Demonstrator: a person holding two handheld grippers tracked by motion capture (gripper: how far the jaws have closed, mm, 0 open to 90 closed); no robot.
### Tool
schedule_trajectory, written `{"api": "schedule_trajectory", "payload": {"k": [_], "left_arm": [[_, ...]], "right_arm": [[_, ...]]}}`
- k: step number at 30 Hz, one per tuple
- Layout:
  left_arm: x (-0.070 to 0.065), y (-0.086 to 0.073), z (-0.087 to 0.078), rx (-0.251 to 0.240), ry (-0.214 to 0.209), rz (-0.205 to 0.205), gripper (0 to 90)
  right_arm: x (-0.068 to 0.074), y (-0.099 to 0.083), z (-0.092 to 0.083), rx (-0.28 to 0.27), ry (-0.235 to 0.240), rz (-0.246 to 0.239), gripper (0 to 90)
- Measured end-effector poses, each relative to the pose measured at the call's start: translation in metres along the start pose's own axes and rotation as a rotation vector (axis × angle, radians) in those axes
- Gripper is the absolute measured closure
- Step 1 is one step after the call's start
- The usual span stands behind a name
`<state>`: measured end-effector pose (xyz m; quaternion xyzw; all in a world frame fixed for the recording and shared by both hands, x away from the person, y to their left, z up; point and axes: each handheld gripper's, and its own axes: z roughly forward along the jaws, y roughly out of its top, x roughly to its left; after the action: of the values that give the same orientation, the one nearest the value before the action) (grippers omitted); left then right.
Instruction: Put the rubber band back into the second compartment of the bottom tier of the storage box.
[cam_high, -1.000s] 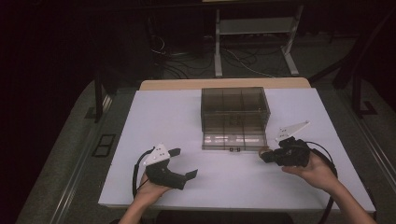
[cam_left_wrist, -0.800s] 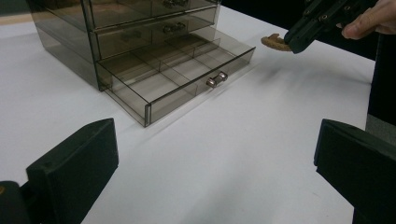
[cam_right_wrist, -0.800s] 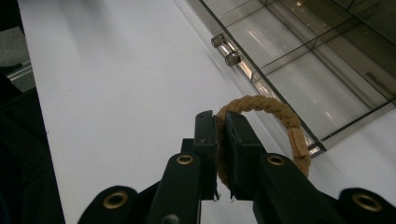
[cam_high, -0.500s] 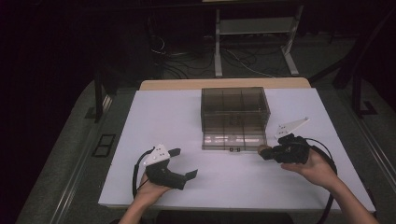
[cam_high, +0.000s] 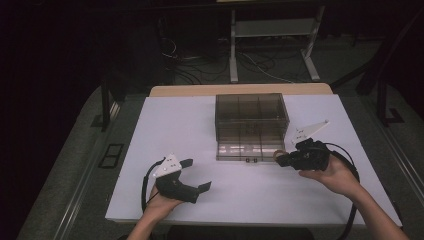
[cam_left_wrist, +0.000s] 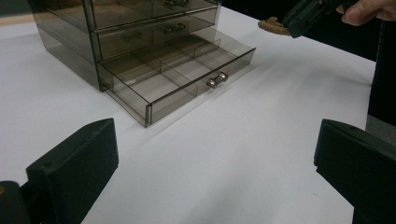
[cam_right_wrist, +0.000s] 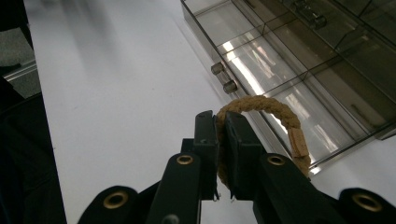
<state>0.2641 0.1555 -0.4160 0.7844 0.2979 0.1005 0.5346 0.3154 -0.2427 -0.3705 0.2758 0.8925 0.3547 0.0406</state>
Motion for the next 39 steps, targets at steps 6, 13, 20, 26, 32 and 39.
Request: {"api": "schedule_trajectory", "payload": {"k": [6, 13, 20, 26, 32, 39], "left_arm": [[0.0, 0.0, 0.0, -0.001, 0.0, 0.0, 0.0], [0.0, 0.0, 0.0, 0.0, 0.0, 0.0, 0.0], [0.0, 0.0, 0.0, 0.0, 0.001, -0.001, 0.0], [0.0, 0.0, 0.0, 0.0, 0.0, -0.001, 0.0], [0.0, 0.0, 0.0, -0.001, -0.001, 0.0, 0.0], [0.0, 0.0, 0.0, -0.001, -0.001, 0.0, 0.0]], "right_arm": [[0.0, 0.005, 0.0, -0.001, 0.002, -0.007, 82.4], [-0.001, 0.009, 0.001, -0.002, 0.001, -0.012, 82.4], [-0.002, 0.016, 0.001, -0.009, 0.002, -0.016, 82.4], [-0.002, 0.024, 0.003, -0.014, 0.003, -0.025, 82.3], [-0.002, 0.029, 0.006, -0.012, 0.007, -0.029, 82.3], [-0.003, 0.036, 0.01, -0.015, 0.01, -0.033, 82.3]]}}
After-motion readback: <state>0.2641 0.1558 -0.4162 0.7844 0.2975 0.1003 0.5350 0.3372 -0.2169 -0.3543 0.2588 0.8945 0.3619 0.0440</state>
